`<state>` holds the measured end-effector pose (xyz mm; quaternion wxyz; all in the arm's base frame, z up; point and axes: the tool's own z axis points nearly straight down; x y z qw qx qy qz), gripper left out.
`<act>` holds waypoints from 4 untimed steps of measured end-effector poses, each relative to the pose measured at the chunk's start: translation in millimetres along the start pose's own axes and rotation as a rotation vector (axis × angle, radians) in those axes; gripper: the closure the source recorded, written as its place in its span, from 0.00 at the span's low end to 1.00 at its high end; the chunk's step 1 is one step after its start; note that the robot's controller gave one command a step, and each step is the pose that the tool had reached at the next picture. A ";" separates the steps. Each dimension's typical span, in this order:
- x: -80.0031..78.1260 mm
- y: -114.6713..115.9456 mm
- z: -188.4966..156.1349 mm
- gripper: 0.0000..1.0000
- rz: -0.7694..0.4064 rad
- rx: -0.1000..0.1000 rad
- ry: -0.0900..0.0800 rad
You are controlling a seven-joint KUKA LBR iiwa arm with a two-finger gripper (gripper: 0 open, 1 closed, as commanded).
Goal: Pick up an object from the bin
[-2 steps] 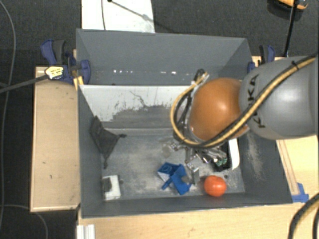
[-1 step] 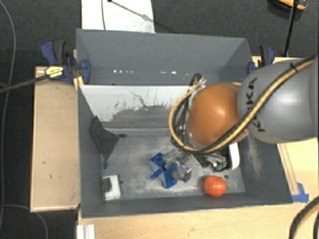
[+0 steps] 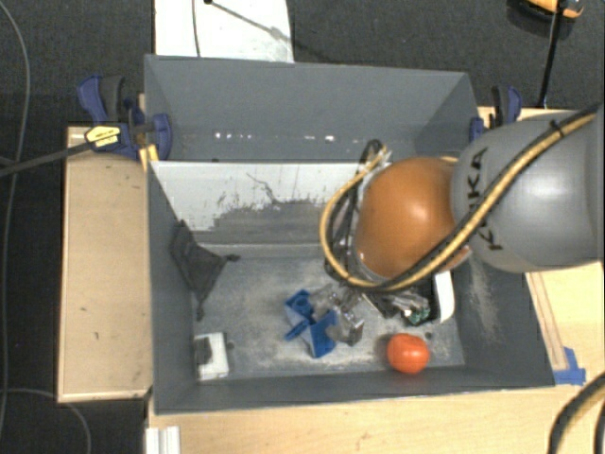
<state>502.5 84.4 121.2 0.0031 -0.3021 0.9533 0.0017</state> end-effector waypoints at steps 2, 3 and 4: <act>-4.3 -1.2 -63.5 1.00 0.001 0.002 -0.006; -5.1 -3.1 -102.5 1.00 0.001 -0.005 0.006; -4.6 -4.8 -126.3 1.00 -0.001 -0.002 0.000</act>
Offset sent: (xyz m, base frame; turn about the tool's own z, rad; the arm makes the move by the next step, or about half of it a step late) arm 0.0017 0.0015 0.0601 0.0009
